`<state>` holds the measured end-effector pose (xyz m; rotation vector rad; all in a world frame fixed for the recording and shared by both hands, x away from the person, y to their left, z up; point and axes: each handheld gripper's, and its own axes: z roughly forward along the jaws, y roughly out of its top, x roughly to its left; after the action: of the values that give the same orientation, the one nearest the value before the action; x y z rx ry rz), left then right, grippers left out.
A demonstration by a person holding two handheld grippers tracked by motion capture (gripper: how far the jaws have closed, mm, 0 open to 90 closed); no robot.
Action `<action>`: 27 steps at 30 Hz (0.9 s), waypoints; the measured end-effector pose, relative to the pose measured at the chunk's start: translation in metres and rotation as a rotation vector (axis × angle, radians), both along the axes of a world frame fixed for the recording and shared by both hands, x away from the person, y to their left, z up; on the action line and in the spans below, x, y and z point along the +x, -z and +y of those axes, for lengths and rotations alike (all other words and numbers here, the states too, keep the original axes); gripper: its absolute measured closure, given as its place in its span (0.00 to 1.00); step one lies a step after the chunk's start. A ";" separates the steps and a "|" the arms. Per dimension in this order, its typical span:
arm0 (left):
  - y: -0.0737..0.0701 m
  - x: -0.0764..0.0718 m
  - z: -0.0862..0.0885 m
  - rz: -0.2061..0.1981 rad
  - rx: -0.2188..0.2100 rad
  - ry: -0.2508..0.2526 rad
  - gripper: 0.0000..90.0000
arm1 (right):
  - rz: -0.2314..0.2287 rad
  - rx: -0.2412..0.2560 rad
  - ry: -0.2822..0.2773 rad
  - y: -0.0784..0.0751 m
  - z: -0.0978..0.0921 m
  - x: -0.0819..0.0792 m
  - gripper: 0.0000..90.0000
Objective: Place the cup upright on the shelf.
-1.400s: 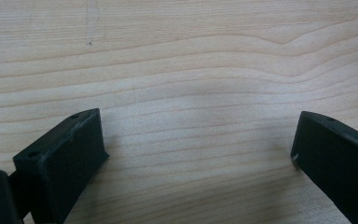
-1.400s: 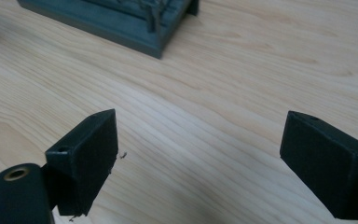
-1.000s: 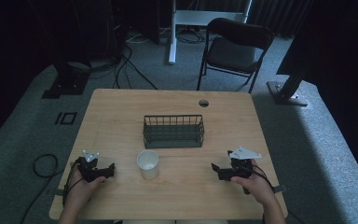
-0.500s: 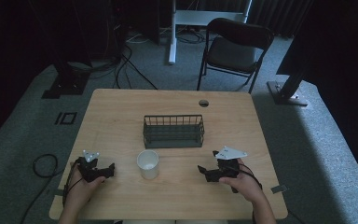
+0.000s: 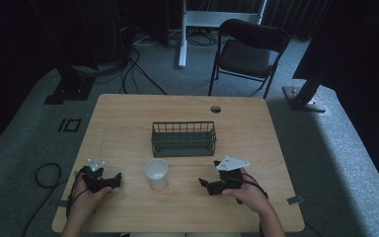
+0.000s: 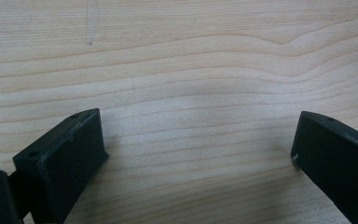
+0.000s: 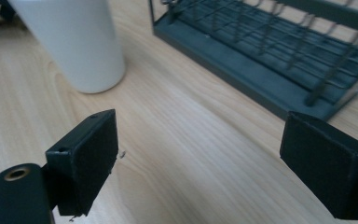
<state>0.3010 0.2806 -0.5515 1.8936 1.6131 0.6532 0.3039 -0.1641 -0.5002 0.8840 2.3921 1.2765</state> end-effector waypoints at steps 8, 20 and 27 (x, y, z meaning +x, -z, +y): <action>0.000 0.000 0.000 0.000 0.001 0.001 0.03 | -0.004 0.001 -0.068 0.000 0.023 -0.002 0.12; 0.000 0.000 0.000 0.000 0.000 0.000 0.03 | -0.003 0.000 -0.132 0.003 0.047 -0.004 0.12; 0.000 0.000 0.000 0.000 0.000 0.000 0.03 | -0.019 0.011 -0.144 0.002 0.057 -0.003 0.12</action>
<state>0.3010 0.2806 -0.5515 1.8939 1.6127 0.6531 0.3010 -0.1068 -0.5026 0.7100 2.4743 1.3448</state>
